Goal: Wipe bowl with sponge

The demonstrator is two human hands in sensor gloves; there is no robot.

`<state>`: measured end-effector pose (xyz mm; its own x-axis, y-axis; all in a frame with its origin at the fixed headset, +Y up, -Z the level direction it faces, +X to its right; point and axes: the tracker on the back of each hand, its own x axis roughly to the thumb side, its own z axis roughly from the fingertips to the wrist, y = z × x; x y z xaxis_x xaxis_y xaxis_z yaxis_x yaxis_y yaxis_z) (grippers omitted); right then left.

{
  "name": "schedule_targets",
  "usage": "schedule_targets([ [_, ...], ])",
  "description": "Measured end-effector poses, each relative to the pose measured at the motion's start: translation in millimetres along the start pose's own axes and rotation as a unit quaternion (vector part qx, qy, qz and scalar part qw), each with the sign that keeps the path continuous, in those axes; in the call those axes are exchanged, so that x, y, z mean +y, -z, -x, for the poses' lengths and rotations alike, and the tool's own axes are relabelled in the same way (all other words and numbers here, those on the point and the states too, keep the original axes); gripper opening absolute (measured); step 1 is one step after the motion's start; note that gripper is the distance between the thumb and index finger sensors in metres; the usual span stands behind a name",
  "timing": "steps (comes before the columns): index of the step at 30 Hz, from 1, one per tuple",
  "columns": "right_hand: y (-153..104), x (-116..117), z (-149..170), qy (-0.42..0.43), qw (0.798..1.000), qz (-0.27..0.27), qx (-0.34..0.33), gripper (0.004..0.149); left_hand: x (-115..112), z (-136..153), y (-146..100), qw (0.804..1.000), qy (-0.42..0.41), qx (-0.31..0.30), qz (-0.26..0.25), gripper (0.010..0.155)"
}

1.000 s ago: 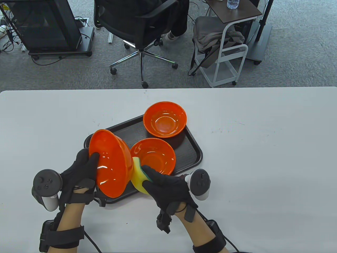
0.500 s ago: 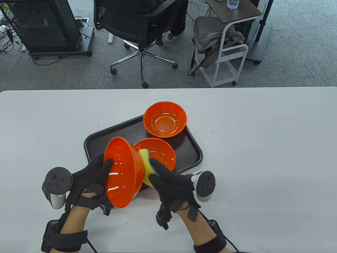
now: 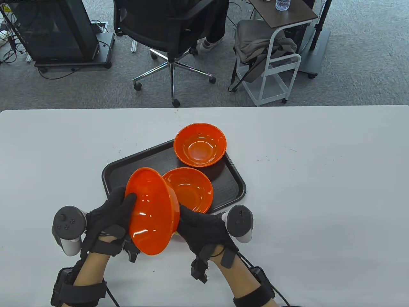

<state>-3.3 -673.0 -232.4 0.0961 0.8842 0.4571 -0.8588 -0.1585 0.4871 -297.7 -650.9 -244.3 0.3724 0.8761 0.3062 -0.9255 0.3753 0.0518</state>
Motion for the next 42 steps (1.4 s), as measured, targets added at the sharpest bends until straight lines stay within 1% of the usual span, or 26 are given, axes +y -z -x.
schedule_targets([
  [4,1,1,-1,0.020,1.000,-0.016,0.001,0.050,10,5,2,1.000,0.004,0.011,-0.012,0.053],
  [9,0,-3,-2,0.055,0.998,0.003,-0.006,0.050,11,10,3,1.000,-0.003,0.027,-0.008,0.053],
  [12,-1,-8,-3,0.075,0.997,0.028,-0.014,0.050,11,11,4,1.000,0.000,0.031,-0.003,0.053],
  [15,-2,-11,-3,0.074,0.996,0.051,-0.019,0.050,7,10,4,0.999,0.004,0.033,0.011,0.053],
  [19,-3,-11,-2,0.052,0.996,0.065,-0.017,0.050,-5,8,2,0.999,0.006,0.034,0.038,0.053],
  [21,-4,-10,0,0.042,0.997,0.064,-0.013,0.050,-10,5,1,0.998,0.005,0.029,0.047,0.053],
  [24,-4,-10,3,0.043,0.997,0.060,-0.003,0.050,-11,5,1,0.999,0.004,0.019,0.040,0.053],
  [26,-3,-10,5,0.048,0.998,0.042,0.009,0.050,-9,5,1,0.999,0.002,0.010,0.035,0.053],
  [29,-2,-8,10,0.055,0.998,0.000,0.032,0.050,-2,5,2,1.000,0.005,0.009,0.010,0.052],
  [31,-2,-8,12,0.039,0.998,0.006,0.040,0.050,2,7,2,1.000,0.007,0.017,-0.003,0.052],
  [32,-2,-8,12,0.030,0.998,0.011,0.046,0.050,5,9,2,0.999,0.023,0.018,-0.015,0.052],
  [36,-4,-11,12,-0.005,0.998,0.037,0.059,0.051,12,11,3,0.997,0.055,0.032,-0.034,0.052],
  [42,-6,-15,11,-0.040,0.996,0.060,0.055,0.052,24,15,3,0.990,0.113,0.050,-0.069,0.052],
])
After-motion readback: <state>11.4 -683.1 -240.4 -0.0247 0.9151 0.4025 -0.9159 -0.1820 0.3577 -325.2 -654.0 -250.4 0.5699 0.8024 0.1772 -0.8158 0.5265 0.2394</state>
